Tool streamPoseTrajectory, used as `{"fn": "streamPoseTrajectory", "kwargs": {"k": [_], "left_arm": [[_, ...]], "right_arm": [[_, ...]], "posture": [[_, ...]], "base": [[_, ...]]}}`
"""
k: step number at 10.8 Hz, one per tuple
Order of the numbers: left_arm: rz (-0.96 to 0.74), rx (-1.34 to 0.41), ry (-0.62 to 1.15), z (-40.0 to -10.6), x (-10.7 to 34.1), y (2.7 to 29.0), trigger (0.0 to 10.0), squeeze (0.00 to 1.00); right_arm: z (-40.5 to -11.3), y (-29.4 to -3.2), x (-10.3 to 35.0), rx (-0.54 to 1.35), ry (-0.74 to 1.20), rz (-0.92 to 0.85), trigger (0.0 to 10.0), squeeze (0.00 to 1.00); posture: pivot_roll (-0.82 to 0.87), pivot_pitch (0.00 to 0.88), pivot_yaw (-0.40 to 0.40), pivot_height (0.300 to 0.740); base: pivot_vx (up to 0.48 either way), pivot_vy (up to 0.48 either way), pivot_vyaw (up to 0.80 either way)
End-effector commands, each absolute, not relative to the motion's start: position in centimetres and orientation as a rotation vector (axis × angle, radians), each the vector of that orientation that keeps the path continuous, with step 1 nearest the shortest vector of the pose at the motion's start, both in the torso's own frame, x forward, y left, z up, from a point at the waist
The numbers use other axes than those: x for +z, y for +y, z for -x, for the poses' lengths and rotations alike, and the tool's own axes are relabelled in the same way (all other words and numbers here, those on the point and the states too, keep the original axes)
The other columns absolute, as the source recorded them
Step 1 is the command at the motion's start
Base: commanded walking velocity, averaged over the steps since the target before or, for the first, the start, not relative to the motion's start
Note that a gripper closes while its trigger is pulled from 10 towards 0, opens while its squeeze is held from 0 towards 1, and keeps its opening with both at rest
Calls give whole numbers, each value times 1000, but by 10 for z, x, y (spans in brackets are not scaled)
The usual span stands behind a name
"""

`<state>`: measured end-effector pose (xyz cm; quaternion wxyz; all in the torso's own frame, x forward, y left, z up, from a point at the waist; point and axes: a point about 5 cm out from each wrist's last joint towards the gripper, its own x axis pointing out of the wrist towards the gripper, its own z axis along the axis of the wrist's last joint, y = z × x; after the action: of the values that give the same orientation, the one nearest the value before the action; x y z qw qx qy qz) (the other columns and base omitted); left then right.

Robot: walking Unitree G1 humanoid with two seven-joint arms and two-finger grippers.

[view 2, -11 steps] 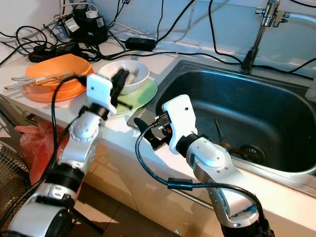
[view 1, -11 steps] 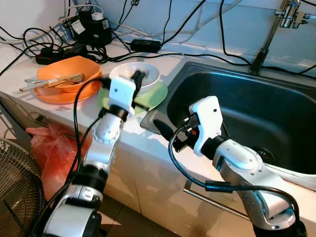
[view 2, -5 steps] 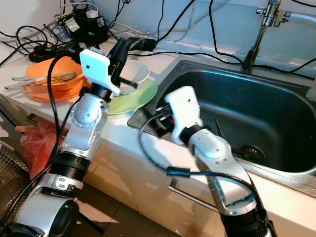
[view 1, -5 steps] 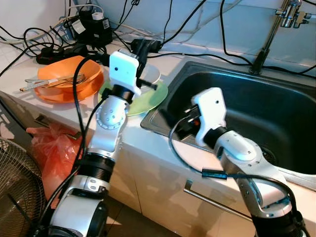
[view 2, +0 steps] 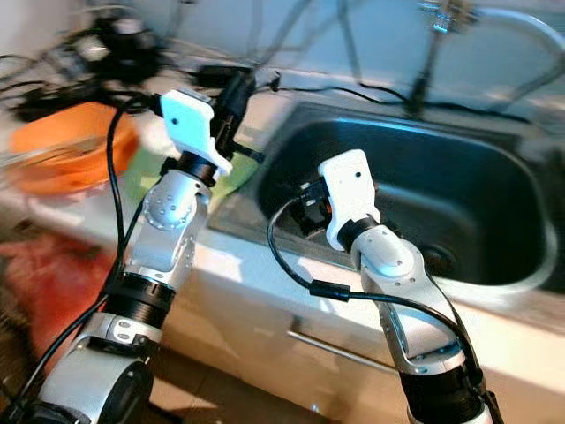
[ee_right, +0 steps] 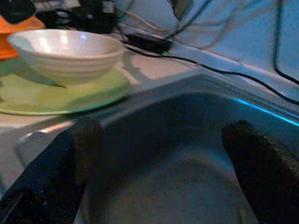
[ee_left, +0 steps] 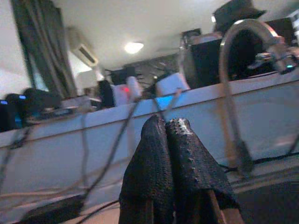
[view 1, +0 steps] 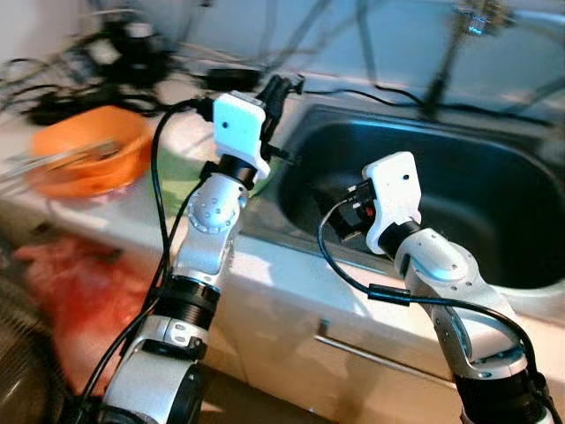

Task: Kitchen organization

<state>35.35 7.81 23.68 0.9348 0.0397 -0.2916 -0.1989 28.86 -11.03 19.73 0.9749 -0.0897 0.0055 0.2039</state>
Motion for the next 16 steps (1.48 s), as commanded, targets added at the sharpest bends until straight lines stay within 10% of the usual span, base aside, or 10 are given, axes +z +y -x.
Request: {"fn": "streamPoseTrajectory", "kwargs": {"k": [1,14,15,16], "left_arm": [[-69,-425,-598,-353,240,76,0,0],[129,-633,-212,-348,168,28,0,0],[138,-627,-216,-347,168,29,2863,0],[147,-623,-195,-347,165,29,10000,0]], "right_arm": [[-290,-111,202,409,-13,189,10000,0],[-276,-162,161,157,369,199,10000,0],[-274,-161,159,162,381,192,10000,0],[-273,-159,158,172,391,181,10000,0]], "posture": [[-113,0,60,740],[-179,0,32,740],[-179,0,31,740],[-181,0,31,740]], "base": [[0,0,0],[0,0,0],[0,0,0],[0,0,0]]}}
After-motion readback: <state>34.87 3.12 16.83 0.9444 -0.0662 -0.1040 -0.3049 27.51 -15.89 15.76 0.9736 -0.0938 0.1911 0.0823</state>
